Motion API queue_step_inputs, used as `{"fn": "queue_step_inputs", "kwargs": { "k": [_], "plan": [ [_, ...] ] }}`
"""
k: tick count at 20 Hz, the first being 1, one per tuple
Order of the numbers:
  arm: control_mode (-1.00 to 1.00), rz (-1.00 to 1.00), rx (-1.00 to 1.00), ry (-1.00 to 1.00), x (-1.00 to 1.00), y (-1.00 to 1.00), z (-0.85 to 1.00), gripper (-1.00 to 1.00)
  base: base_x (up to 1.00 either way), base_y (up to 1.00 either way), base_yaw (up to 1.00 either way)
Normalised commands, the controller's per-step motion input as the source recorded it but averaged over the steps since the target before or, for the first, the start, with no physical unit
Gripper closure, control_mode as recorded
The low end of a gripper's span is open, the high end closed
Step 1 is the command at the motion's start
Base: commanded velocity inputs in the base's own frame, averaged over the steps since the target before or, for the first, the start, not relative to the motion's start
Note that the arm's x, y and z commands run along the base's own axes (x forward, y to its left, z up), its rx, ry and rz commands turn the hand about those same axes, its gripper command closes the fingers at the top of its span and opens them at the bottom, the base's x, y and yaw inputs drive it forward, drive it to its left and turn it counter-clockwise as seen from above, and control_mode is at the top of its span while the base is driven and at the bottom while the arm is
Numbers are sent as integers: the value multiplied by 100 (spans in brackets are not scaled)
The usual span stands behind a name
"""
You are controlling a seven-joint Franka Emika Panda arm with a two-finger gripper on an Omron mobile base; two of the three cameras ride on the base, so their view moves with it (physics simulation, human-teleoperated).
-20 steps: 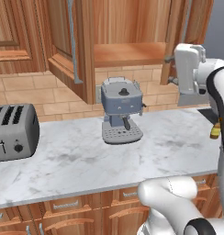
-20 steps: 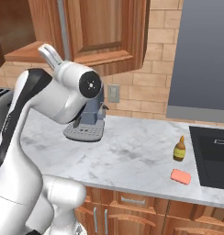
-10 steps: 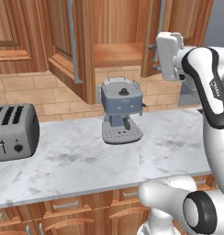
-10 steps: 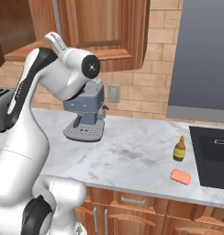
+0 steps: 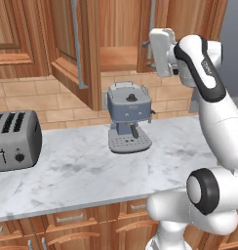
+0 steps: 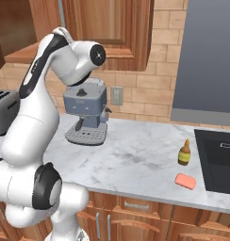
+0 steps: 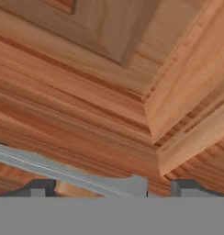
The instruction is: Open the cabinet. Pick the bar soap and place it next to the sink. Then close the cabinet.
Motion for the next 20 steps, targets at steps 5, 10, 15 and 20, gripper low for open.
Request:
{"fn": "queue_step_inputs", "kwargs": {
  "k": [5,10,15,20],
  "plan": [
    [-100,0,-2,-9,77,0,-4,-100,0,0,0],
    [-100,0,-4,-8,40,0,0,-100,0,0,0],
    [-100,3,-11,-19,-76,17,13,-100,0,0,0],
    [-100,17,-32,-25,-100,88,0,-100,0,0,0]
  ]
}}
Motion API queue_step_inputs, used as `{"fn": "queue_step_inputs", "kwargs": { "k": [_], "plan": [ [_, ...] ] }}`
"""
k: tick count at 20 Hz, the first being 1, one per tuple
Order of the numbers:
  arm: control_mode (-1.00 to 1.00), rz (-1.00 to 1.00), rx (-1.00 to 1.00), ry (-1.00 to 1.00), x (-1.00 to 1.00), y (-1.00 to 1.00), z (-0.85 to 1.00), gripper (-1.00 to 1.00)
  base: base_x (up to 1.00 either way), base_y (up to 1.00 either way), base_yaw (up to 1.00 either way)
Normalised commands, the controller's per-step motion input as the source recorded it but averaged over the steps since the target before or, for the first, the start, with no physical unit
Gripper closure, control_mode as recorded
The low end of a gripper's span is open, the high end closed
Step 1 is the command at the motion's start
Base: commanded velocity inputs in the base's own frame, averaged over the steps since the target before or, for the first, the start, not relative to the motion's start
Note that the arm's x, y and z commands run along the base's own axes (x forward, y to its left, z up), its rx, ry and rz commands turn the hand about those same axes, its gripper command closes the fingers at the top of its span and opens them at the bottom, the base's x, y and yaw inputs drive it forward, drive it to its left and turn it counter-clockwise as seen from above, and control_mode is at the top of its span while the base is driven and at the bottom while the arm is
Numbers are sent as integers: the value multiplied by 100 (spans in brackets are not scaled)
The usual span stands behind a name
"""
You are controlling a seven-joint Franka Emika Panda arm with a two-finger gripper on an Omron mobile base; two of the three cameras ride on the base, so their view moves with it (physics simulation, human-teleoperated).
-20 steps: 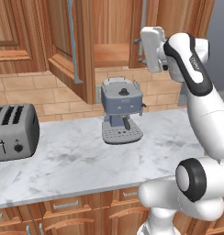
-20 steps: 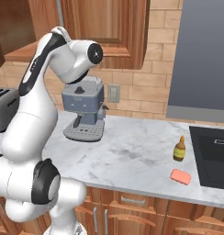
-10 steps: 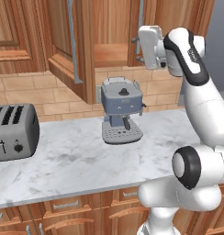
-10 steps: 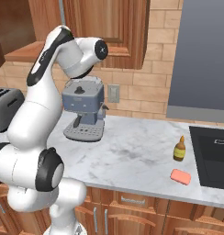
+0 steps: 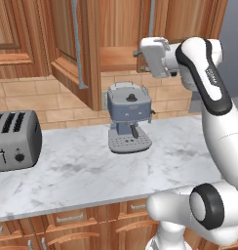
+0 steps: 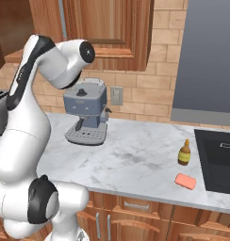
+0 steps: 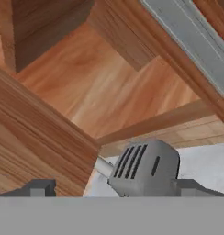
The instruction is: Open the cabinet. Pick the bar soap and place it next to the sink. Then close the cabinet.
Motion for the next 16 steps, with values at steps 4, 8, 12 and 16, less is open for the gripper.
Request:
{"fn": "queue_step_inputs", "kwargs": {
  "k": [4,8,12,16],
  "plan": [
    [-100,29,-47,-24,-100,80,22,-100,0,0,0],
    [-100,24,-53,-30,-100,36,27,-100,0,0,0],
    [-100,21,-55,-34,-100,1,19,-100,0,0,0],
    [-100,25,-54,-36,-100,-3,9,-100,0,0,0]
  ]
}}
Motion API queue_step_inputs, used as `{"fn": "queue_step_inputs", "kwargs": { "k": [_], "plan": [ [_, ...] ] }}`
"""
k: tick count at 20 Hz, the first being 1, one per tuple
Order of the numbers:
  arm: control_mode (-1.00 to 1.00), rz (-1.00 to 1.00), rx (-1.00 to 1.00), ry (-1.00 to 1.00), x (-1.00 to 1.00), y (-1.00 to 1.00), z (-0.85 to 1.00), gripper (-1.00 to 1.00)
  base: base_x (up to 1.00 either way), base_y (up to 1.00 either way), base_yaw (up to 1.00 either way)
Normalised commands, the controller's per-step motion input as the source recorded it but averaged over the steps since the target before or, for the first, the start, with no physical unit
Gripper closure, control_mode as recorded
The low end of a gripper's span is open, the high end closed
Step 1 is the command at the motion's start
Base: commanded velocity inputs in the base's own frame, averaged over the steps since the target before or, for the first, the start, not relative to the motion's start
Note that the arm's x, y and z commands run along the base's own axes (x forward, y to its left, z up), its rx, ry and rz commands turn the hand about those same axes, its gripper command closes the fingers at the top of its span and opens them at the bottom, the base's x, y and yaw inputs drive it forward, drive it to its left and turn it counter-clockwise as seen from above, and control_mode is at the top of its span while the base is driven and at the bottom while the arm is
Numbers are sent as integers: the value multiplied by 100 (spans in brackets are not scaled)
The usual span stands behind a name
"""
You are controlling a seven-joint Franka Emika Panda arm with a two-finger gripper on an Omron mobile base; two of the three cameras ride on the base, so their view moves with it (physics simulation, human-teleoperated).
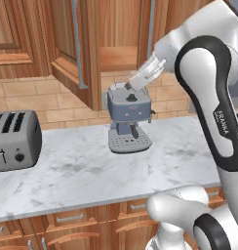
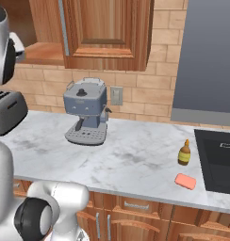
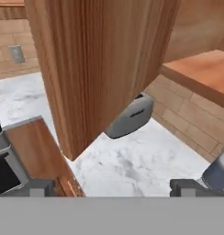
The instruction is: Open the cabinet. Pick the bar soap and place it next to the sink. Then close the cabinet.
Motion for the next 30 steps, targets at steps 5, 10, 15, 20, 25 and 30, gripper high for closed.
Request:
{"fn": "queue_step_inputs", "kwargs": {
  "k": [5,10,15,20,25,30],
  "plan": [
    [-100,25,-52,-42,-100,-1,0,-100,0,0,0],
    [-100,15,-55,-39,-71,46,-21,-100,0,0,0],
    [-100,2,-51,-41,-8,91,-29,-100,0,0,0],
    [-100,0,-41,-34,28,93,-26,-100,0,0,0],
    [-100,0,-32,-18,89,62,-48,-100,0,0,0],
    [-100,-8,-17,-1,100,19,-13,-100,0,0,0]
  ]
}}
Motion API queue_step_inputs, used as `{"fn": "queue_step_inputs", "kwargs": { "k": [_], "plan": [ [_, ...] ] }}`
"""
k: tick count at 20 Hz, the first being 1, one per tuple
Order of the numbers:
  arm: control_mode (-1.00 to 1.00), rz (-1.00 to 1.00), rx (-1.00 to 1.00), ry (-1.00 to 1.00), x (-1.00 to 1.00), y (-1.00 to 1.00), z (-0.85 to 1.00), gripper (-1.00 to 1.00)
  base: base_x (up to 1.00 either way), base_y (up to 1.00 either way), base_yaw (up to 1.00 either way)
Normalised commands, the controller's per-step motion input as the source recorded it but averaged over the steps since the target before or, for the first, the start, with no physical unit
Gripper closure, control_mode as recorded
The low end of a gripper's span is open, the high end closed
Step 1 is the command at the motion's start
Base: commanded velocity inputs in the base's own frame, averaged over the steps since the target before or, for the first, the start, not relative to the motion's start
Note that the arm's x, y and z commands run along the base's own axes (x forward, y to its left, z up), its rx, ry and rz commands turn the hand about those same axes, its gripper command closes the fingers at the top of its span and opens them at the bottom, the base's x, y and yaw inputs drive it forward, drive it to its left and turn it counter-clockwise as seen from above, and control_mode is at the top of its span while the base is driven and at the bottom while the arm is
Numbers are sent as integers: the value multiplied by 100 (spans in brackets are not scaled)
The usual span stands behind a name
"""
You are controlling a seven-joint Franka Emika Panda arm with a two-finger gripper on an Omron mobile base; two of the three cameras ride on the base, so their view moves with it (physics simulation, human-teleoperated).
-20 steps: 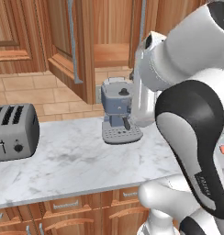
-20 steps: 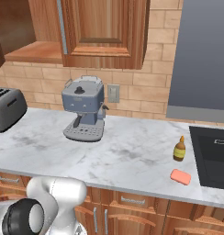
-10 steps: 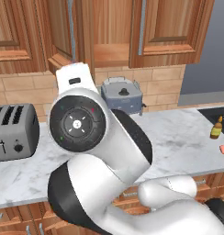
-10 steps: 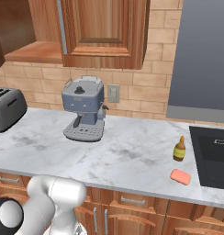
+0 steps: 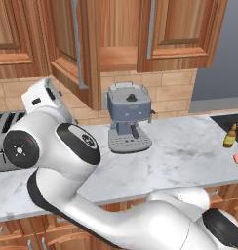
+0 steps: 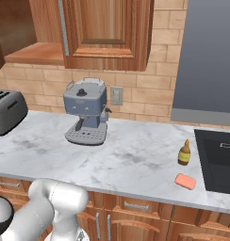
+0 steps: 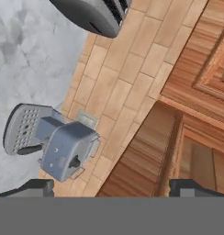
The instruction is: Open the cabinet. Pick the bar soap and place it next to the sink. Then close the cabinet.
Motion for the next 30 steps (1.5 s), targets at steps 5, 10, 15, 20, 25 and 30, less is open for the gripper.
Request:
{"fn": "queue_step_inputs", "kwargs": {
  "k": [5,10,15,20,25,30],
  "plan": [
    [-100,-16,-12,0,89,7,0,-100,0,0,0],
    [-100,-27,-9,0,77,-14,13,-100,0,0,0],
    [-100,-31,0,0,32,-72,43,-100,0,0,0],
    [-100,-32,0,0,39,-79,41,-100,0,0,0],
    [-100,-26,0,-1,24,-94,39,-100,0,0,0],
    [-100,-18,0,-1,39,-92,25,-100,0,0,0]
  ]
}}
